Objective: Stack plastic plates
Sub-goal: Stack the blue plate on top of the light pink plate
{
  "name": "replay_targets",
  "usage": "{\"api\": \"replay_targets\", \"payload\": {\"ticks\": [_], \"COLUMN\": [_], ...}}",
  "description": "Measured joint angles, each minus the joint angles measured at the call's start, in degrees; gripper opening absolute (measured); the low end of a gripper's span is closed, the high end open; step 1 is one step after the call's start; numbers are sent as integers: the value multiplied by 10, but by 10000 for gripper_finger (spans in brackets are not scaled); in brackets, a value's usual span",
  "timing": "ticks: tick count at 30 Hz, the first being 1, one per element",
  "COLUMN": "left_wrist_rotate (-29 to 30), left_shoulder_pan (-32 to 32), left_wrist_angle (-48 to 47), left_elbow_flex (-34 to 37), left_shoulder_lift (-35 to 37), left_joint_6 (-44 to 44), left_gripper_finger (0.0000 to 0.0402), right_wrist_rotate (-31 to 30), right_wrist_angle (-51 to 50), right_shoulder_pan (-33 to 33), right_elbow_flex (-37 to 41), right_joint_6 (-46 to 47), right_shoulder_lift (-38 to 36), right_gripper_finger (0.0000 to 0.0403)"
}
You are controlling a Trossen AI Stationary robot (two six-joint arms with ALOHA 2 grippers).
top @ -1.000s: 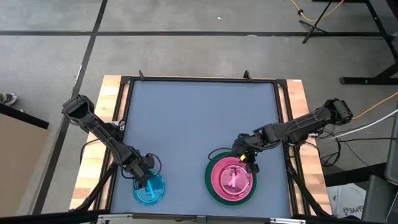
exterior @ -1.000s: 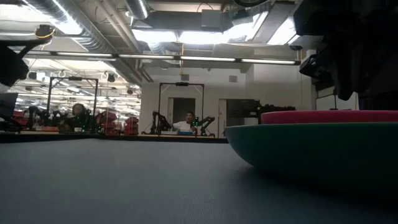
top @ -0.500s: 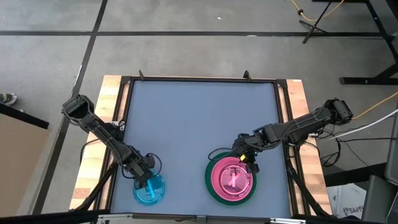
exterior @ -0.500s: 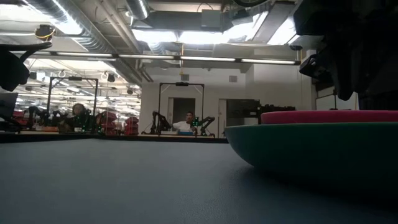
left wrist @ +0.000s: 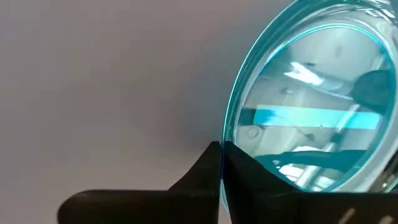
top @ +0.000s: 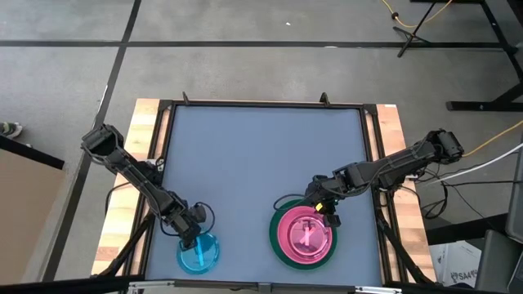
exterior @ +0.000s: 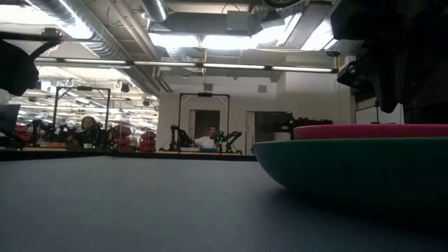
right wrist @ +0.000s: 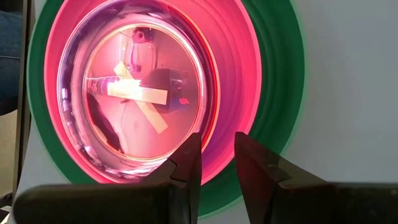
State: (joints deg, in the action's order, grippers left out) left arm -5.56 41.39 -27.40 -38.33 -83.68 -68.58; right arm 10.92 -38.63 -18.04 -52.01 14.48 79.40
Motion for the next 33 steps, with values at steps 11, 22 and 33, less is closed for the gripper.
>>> {"api": "replay_targets", "payload": {"ticks": [11, 22, 33], "left_wrist_rotate": [56, 65, 74], "left_shoulder_pan": [-13, -69, -113], "left_wrist_angle": [96, 213, 219], "left_elbow_flex": [0, 0, 0], "left_shoulder_lift": [0, 0, 0], "left_joint_6": [20, 102, 107], "left_gripper_finger": [1, 0, 0], "right_wrist_rotate": [0, 0, -10], "right_wrist_angle": [0, 18, 126], "right_shoulder_pan": [0, 0, 1], "right_elbow_flex": [0, 0, 0], "right_joint_6": [0, 0, 0], "right_shoulder_lift": [0, 0, 0], "right_gripper_finger": [88, 88, 88]}}
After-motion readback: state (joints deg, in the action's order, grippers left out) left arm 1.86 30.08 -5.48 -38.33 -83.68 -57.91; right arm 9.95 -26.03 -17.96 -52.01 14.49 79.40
